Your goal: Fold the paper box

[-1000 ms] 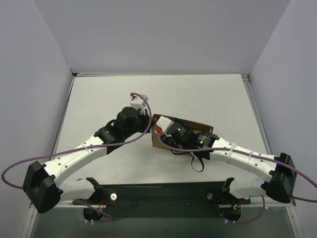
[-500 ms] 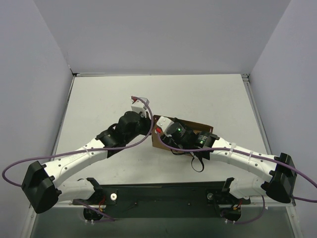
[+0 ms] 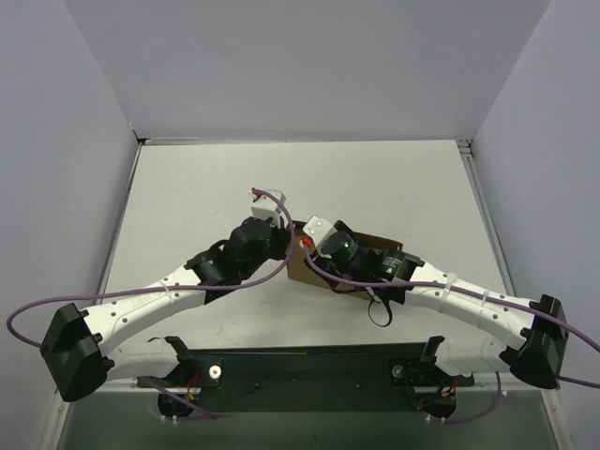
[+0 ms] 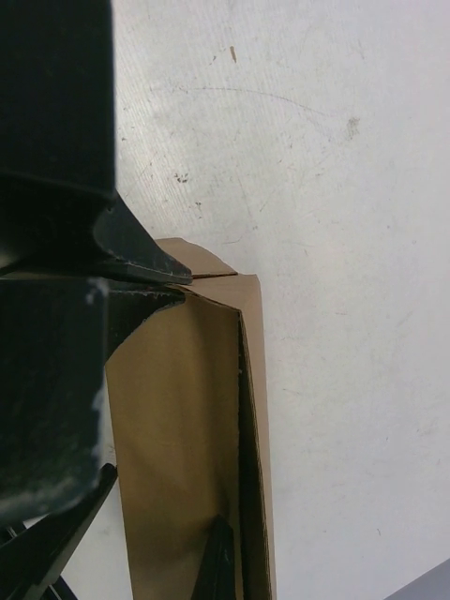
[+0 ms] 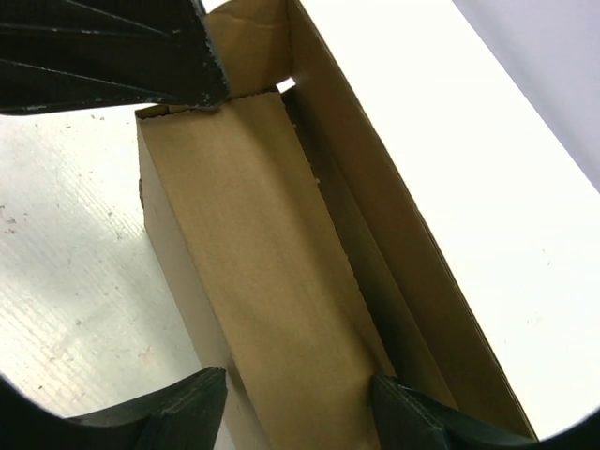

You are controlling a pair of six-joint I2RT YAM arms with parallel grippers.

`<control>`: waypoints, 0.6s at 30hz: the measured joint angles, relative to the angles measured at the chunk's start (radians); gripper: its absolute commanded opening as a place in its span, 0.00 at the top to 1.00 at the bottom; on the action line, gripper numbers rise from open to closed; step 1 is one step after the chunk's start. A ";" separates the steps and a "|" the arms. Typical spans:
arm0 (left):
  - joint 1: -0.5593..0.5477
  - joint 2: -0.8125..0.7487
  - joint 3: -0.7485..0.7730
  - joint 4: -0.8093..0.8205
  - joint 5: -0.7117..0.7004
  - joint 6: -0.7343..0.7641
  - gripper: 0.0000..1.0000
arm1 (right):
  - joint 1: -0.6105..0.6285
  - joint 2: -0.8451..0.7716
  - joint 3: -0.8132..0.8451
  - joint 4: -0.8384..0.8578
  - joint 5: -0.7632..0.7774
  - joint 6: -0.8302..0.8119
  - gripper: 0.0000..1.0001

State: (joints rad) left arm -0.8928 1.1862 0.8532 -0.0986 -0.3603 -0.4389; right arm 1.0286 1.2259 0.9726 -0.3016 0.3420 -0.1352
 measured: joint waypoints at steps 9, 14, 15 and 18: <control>-0.002 0.026 0.031 -0.032 -0.027 0.005 1.00 | -0.001 -0.118 0.008 -0.161 -0.003 0.163 0.25; -0.001 0.026 0.038 -0.054 -0.050 0.005 1.00 | -0.001 -0.235 0.060 -0.310 0.004 0.278 0.25; -0.001 0.026 0.039 -0.056 -0.053 0.005 1.00 | -0.001 -0.259 0.076 -0.336 0.011 0.305 0.25; -0.001 0.026 0.041 -0.062 -0.056 0.005 1.00 | -0.001 -0.301 0.132 -0.415 0.045 0.385 0.28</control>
State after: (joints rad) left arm -0.8940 1.2121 0.8940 -0.1604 -0.4168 -0.4335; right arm 1.0275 0.9253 1.1042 -0.7166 0.3870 0.2501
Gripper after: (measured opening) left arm 0.034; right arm 0.743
